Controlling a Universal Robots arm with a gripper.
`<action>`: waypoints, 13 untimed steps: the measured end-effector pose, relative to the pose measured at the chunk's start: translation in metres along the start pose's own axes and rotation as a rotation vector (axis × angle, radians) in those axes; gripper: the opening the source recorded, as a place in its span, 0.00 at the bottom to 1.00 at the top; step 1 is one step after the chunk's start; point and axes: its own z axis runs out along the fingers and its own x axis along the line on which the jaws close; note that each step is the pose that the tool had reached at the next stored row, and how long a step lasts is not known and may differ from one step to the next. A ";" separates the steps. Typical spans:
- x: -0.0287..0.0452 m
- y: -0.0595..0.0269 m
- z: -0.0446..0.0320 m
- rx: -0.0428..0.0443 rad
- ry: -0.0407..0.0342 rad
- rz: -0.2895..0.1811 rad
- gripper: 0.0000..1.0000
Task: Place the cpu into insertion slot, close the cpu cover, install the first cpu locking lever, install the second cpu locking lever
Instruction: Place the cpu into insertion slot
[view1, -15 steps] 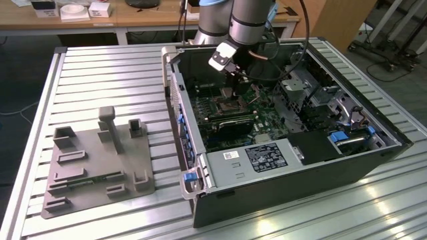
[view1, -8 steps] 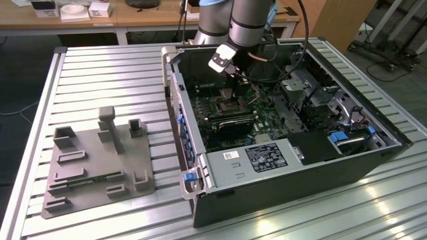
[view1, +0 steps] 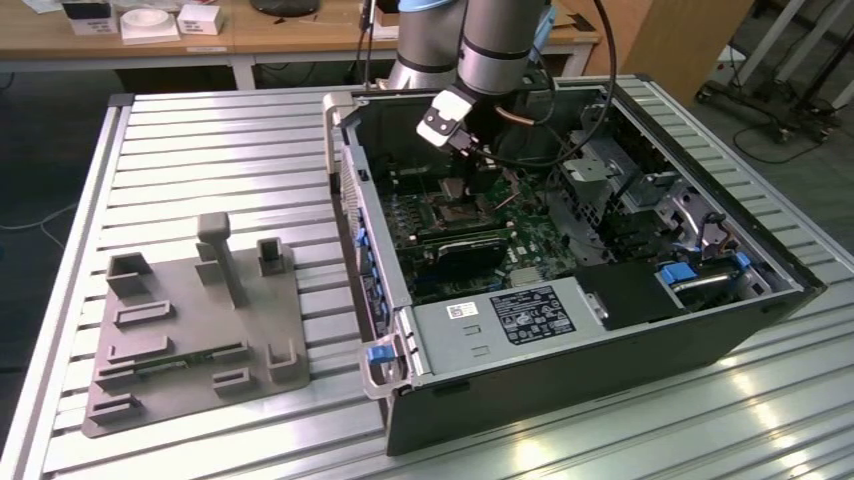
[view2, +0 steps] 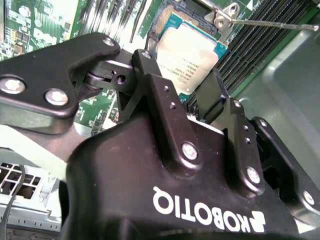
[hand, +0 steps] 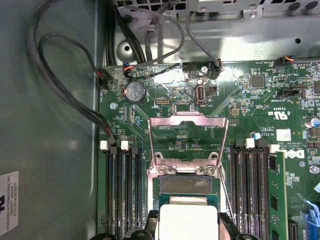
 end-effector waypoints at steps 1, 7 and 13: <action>0.0000 0.0000 0.0000 0.0004 0.0004 0.000 0.54; 0.0000 0.0000 0.0000 0.0031 0.0020 -0.002 0.54; 0.0001 0.0000 0.0053 0.0036 0.0023 -0.002 0.54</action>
